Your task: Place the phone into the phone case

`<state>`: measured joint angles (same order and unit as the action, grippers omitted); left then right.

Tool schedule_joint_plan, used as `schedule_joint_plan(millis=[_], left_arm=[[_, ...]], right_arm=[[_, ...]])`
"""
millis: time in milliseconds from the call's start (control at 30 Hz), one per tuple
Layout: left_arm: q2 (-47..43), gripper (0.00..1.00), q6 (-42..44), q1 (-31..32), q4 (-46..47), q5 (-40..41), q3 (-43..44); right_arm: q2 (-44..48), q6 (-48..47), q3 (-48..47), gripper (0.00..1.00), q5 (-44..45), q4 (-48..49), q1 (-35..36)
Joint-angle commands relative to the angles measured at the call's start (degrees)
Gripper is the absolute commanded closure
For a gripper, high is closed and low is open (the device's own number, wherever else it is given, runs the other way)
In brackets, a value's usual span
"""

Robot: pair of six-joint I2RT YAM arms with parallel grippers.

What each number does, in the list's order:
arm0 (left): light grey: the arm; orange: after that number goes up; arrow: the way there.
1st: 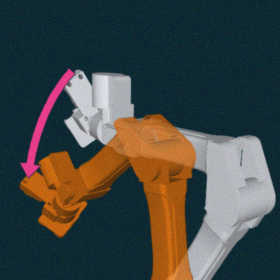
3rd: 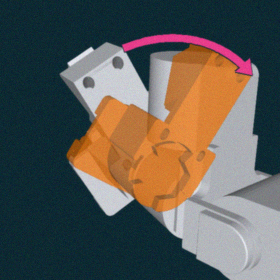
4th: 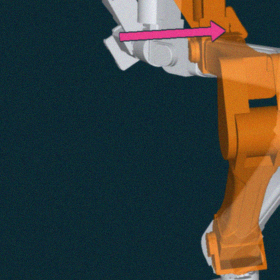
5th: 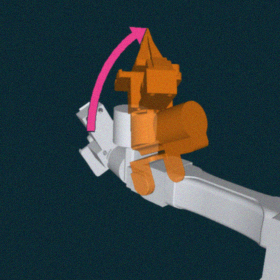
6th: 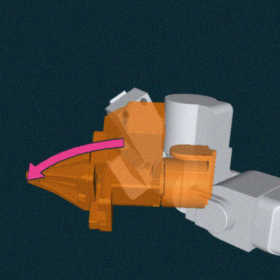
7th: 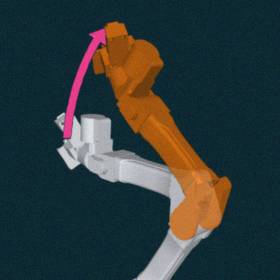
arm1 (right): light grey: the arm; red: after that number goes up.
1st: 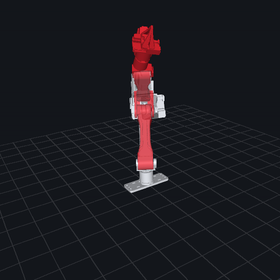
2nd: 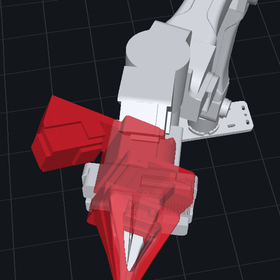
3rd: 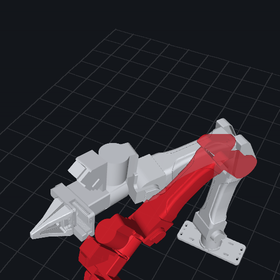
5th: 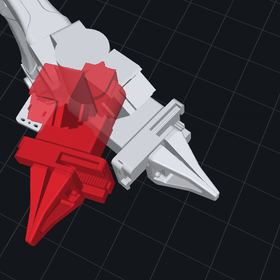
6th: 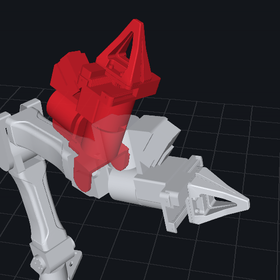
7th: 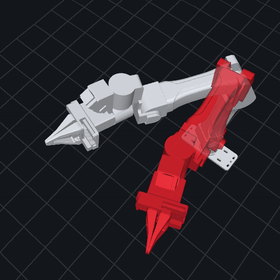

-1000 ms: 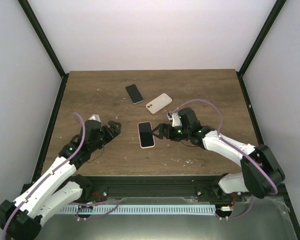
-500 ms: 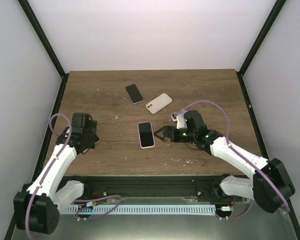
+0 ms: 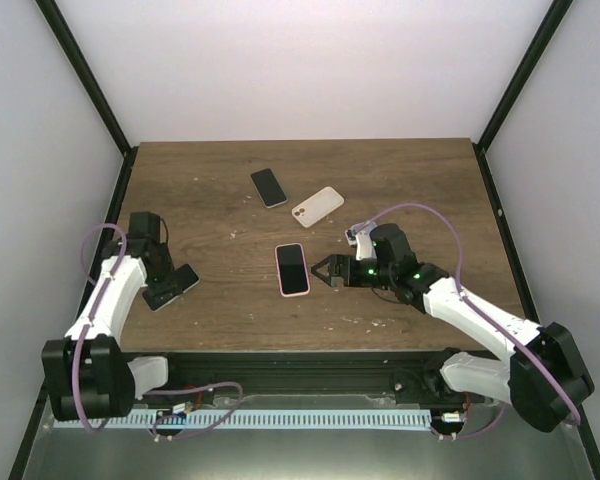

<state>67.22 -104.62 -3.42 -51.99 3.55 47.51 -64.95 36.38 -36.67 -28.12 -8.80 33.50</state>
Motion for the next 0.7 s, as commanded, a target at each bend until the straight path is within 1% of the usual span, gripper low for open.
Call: schedule_joint_plan(millis=[0, 200, 333, 533, 667], left_arm=[[4.0, 0.15, -8.7, -0.7, -0.5, -2.8, -0.1], [10.9, 0.15, -11.5, -2.7, -1.2, -4.7, 2.6], [14.7, 0.14, -12.4, -4.0, -1.2, -3.8, 4.1], [21.7, 0.12, -9.5, -6.9, -0.9, -5.3, 7.0], [24.4, 0.12, -8.3, -7.9, -0.5, -5.2, 8.1]], right_arm=[[-0.3, -1.7, -2.4, 0.00, 0.8, -1.5, -0.2], [1.0, -2.9, -3.0, 0.00, 3.1, -3.8, -0.3], [1.2, -3.2, -3.5, 0.00, 3.1, -4.4, -0.2], [1.0, -4.0, -4.6, 0.00, 4.0, -5.9, -0.2], [1.0, -4.1, -4.7, 0.00, 4.6, -6.0, -0.3]])
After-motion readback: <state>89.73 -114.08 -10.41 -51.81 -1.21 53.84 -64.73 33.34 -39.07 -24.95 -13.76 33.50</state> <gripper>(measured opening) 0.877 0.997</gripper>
